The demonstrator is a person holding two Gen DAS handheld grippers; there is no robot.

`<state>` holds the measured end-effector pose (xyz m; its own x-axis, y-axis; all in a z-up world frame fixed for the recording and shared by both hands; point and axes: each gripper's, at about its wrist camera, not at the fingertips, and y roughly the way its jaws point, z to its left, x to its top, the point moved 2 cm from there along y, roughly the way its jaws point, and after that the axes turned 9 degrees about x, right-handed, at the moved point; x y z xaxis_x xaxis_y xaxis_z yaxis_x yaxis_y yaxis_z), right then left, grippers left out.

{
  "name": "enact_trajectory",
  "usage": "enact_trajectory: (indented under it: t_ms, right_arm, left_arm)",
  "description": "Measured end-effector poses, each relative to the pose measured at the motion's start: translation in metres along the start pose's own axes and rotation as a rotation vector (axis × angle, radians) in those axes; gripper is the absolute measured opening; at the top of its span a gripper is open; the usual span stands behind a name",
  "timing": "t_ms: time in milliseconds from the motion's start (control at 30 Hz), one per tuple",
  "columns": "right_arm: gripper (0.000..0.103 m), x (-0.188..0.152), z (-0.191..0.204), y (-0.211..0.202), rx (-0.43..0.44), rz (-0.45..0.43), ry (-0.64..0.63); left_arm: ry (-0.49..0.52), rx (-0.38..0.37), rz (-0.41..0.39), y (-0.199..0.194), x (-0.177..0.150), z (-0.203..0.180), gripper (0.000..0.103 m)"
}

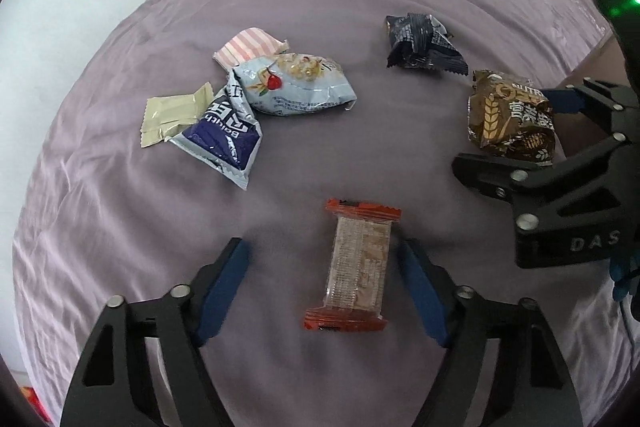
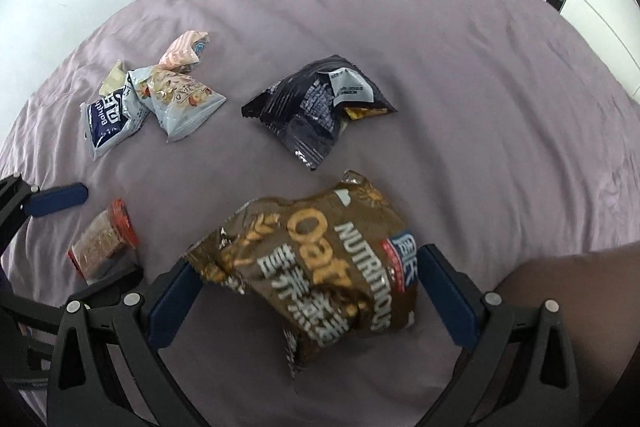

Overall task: Organize snacks
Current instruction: 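Grasp the red-wrapped bar with the left tool while the right grasps the brown Oat bag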

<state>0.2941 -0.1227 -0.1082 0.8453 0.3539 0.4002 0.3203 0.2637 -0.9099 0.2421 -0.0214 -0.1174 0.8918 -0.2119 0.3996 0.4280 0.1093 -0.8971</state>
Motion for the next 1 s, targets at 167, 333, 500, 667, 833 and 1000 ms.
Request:
enact_trajectory:
  t_ms: [167,333,500,667,833,1000]
  right_arm:
    - [0.077,0.004,0.001,0.004,0.042,0.049,0.056]
    - [0.038,0.0,-0.003,-0.003,0.092,0.054,0.123]
    - [0.036,-0.006,0.002,-0.01,0.116,0.057,0.155]
    - [0.036,-0.014,0.007,-0.022,0.124,0.055,0.168]
    - [0.036,-0.024,0.013,-0.038,0.132,0.056,0.173]
    - [0.036,-0.032,0.021,-0.056,0.145,0.05,0.177]
  left_arm:
    - [0.027,-0.021,0.031,-0.001,0.008,-0.003,0.038]
    - [0.025,-0.048,0.05,0.0,0.013,-0.004,0.02]
    - [-0.019,-0.095,0.079,0.002,0.017,0.008,0.019]
    - [-0.093,-0.123,0.118,0.001,0.02,0.024,0.019]
    - [-0.144,-0.131,0.129,-0.013,0.014,0.035,0.019]
    - [-0.129,-0.123,0.123,-0.026,0.012,0.044,0.019]
